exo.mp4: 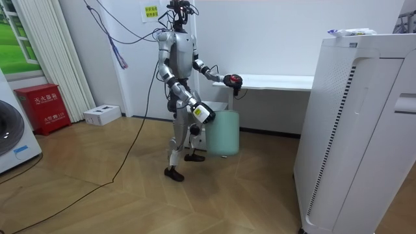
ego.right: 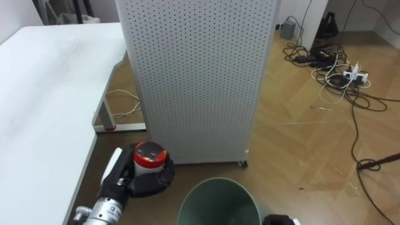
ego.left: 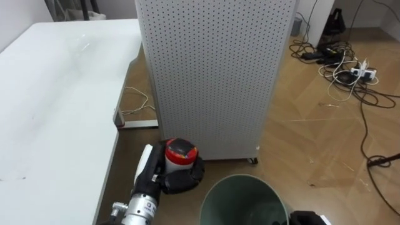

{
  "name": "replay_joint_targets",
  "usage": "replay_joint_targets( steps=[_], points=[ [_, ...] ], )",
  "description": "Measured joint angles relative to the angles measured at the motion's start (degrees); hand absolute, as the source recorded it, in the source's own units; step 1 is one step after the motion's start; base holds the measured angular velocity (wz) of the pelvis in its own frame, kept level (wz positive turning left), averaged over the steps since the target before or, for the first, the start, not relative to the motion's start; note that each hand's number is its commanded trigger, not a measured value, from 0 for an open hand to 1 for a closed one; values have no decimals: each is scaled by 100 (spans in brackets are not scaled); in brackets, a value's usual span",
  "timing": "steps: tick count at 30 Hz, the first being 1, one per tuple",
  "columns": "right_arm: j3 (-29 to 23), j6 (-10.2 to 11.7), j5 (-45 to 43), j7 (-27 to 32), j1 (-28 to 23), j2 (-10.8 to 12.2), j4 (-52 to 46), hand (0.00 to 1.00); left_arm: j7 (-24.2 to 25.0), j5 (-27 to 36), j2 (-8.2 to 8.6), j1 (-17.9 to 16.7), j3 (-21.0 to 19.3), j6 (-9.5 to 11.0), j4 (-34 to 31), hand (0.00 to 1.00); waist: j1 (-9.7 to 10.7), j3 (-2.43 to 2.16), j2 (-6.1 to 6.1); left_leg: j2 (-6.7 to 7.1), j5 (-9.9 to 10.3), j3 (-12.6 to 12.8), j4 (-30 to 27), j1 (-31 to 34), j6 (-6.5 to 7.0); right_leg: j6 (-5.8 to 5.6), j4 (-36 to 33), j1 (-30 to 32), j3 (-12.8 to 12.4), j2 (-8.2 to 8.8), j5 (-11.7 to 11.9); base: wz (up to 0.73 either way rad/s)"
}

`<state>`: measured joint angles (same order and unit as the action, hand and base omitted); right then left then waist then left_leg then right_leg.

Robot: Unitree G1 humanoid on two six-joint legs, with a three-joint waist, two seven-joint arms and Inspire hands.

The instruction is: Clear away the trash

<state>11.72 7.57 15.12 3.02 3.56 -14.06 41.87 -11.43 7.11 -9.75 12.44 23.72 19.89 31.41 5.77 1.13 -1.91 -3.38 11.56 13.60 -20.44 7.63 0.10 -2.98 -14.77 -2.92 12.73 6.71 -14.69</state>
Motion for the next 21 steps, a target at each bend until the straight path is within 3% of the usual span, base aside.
replay_joint_targets(
  steps=[8,20,21],
  points=[
    [1,163,-103,13,35,-4,-342,100,87,-29,6,-151,198,2,7,100,19,0,24,-1,-9,76,80,-107,-10,-27,18,5,-55,8,16,-9],
    [73,186,-170,-187,92,0,-615,100,90,-49,78,-228,482,0,149,100,30,16,219,0,-14,156,130,-137,-17,-27,48,20,-135,13,16,-2],
    [93,186,-170,-199,92,1,-645,100,92,-51,89,-228,486,0,177,96,37,17,220,1,-14,155,129,-136,-17,-27,49,21,-134,14,16,-4]
  ],
)
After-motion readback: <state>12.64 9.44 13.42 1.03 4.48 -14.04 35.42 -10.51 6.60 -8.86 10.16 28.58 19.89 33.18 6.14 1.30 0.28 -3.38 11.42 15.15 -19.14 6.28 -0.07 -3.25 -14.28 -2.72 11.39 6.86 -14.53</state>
